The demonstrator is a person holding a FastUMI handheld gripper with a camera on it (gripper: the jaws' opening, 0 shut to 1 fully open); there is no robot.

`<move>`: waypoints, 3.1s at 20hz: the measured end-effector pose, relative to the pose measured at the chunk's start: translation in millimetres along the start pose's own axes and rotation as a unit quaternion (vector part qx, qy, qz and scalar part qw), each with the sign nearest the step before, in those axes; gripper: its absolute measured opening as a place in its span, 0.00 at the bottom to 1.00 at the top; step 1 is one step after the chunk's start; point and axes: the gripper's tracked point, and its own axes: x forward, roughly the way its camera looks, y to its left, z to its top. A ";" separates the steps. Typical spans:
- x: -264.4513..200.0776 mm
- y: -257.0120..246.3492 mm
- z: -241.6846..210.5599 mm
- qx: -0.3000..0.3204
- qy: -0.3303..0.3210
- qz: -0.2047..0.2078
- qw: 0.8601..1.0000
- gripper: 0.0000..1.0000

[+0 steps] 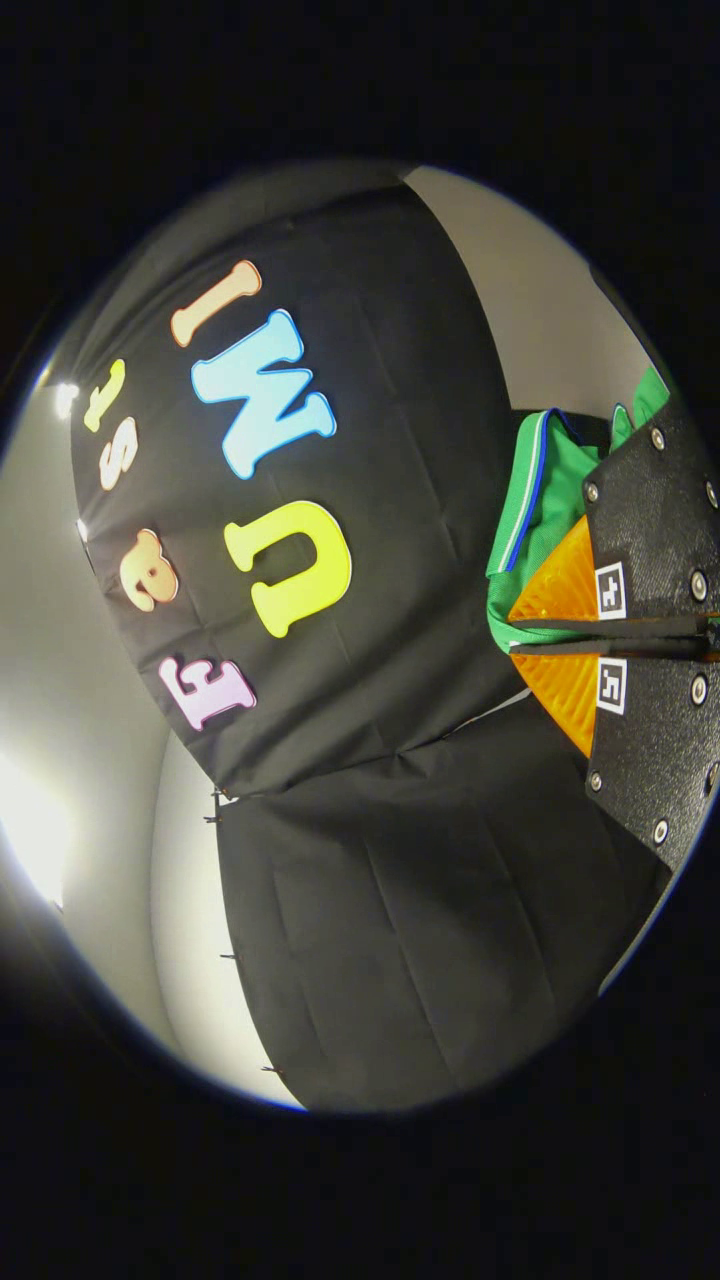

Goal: Put the clothes into the washing machine and then close the washing machine lid.

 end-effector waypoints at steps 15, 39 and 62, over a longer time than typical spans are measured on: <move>64.1 78.0 -106.1 0.005 0.064 0.012 0.998 0.00; 78.8 -19.4 -274.8 -0.019 0.181 -0.157 0.971 0.96; 70.4 31.8 -123.2 -0.151 -0.014 -0.184 0.971 0.95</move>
